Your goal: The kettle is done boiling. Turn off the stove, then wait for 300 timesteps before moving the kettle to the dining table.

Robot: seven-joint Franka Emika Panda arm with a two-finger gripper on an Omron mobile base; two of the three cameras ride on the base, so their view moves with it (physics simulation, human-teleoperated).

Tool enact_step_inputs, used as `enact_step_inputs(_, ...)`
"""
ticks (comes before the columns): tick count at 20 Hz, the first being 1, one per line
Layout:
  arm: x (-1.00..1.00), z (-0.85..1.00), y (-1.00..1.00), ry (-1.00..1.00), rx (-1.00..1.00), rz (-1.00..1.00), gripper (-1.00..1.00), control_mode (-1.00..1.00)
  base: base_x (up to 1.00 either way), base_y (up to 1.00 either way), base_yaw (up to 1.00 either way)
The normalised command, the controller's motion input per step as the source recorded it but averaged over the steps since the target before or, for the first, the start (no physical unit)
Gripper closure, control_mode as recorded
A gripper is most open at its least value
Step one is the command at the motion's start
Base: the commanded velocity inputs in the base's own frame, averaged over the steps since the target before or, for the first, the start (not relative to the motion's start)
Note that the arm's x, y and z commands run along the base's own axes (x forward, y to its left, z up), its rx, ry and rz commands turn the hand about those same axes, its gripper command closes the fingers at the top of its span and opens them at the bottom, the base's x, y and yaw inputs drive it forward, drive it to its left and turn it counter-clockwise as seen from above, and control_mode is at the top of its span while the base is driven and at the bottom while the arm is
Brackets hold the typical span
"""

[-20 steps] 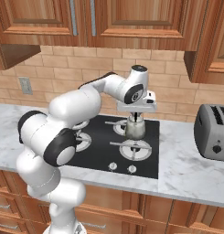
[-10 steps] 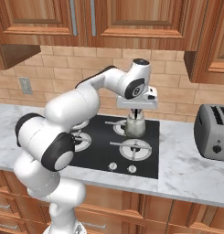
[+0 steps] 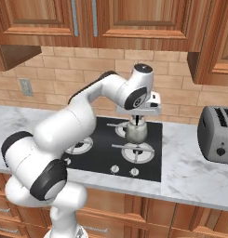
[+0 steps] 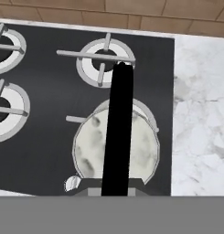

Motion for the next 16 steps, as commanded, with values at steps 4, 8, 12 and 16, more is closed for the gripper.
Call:
enact_step_inputs(4,-0.07,0.03,0.05,0.00,0.00,0.00,1.00,-1.00,0.00,0.00,0.00)
enact_step_inputs(8,0.00,0.00,0.00,0.00,0.00,0.00,1.00,-1.00,0.00,0.00,0.00)
enact_step_inputs(12,-0.03,0.00,0.00,0.00,0.00,0.00,1.00,1.00,-0.10,0.02,0.00)
enact_step_inputs(16,0.00,0.00,0.00,0.00,0.00,0.00,1.00,1.00,-0.52,0.03,0.00)
